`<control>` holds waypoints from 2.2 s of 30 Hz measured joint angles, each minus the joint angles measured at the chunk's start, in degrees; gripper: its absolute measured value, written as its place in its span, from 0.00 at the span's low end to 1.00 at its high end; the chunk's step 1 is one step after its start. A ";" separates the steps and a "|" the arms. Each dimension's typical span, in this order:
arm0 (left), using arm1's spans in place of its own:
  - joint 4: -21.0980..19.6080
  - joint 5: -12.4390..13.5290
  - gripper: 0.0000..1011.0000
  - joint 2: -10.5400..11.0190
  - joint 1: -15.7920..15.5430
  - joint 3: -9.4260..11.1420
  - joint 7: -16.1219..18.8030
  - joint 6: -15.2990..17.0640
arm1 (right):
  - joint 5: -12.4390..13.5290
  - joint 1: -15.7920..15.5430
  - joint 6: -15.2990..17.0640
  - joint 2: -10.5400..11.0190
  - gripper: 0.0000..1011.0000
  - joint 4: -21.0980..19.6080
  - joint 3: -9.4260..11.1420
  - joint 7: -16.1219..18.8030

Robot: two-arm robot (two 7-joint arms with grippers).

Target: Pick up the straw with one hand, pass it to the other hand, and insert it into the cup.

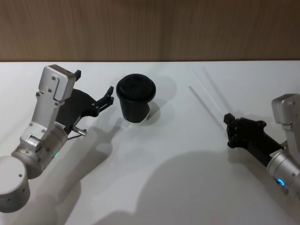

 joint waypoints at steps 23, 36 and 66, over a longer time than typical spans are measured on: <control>0.00 0.00 0.99 0.00 0.00 0.00 0.00 0.00 | 3.69 5.64 -12.99 -2.99 0.00 -2.97 -1.98 4.85; 0.00 0.00 0.99 0.00 0.00 0.00 0.00 0.00 | 4.70 12.32 -19.04 -4.96 0.00 -0.80 -7.26 10.91; -0.02 -0.36 0.99 -0.04 0.11 -0.28 -0.41 -0.17 | 2.11 21.10 -20.70 -7.58 0.00 5.29 -13.82 11.99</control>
